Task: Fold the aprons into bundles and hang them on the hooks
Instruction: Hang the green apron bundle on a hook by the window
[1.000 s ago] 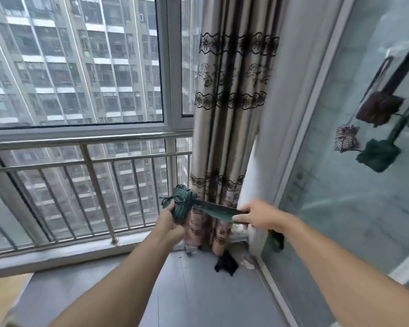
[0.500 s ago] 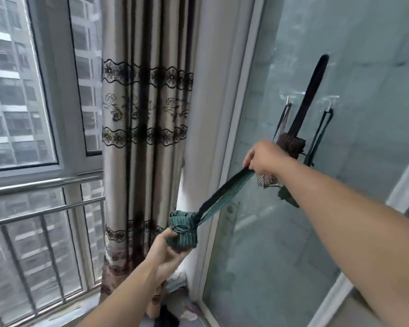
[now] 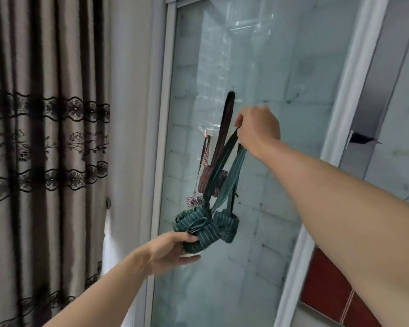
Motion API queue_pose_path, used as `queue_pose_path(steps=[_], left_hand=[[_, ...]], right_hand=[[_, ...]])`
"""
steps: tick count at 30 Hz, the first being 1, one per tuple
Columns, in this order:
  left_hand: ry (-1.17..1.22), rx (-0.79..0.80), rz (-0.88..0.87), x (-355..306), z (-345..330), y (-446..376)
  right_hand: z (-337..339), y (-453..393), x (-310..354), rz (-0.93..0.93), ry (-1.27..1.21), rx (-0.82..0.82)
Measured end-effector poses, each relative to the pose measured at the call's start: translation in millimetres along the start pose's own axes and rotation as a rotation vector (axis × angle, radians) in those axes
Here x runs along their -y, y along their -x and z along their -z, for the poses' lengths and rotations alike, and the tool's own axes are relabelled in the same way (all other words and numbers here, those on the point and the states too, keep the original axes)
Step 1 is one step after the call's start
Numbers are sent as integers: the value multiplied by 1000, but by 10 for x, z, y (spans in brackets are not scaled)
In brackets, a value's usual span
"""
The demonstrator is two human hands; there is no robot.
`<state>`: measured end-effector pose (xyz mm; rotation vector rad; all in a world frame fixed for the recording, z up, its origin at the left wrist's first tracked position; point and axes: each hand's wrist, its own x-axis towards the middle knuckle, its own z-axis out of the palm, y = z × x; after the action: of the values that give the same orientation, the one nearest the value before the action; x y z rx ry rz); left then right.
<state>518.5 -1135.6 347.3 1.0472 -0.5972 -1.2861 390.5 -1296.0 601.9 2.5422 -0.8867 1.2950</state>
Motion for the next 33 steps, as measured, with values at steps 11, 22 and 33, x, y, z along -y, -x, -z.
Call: queue_pose_path(steps=[11,22,33], left_hand=[[-486,-23,-99,-465,-788,-823],[-654,-210,-813,-1984,-2312,-1206],[-756,-226,-967,-2402,-2383,-1274]], right_hand=[[615,-793,-610,-105,-63,236],[705,-1206,-766,-120,-30,384],[740,-1274,-1030,33,113,300]])
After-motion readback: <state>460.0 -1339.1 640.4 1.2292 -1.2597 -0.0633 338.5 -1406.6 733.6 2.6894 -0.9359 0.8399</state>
